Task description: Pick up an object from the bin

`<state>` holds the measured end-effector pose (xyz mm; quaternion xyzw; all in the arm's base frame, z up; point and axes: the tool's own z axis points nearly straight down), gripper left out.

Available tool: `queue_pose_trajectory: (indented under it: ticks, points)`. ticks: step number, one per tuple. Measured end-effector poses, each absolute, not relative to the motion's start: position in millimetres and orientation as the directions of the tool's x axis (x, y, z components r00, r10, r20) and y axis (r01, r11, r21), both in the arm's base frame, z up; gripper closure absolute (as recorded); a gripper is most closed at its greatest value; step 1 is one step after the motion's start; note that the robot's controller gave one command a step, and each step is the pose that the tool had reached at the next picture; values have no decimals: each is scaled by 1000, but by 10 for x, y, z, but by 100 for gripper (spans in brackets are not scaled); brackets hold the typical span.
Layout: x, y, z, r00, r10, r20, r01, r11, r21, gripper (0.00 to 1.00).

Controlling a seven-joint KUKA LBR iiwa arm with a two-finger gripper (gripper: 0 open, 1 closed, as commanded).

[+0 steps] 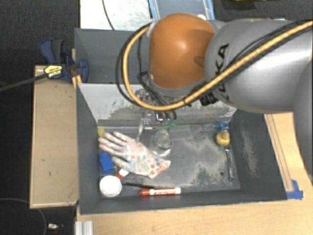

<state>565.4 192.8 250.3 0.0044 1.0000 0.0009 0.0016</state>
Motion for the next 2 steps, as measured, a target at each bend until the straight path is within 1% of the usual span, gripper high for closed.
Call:
queue_pose_trajectory:
  ticks: [1,2]
  points:
    - [5654,1928,2503,-1000,9,-3,9,1000,2,0]
    - [5660,1952,2384,-999,-44,-11,-44,999,2,0]
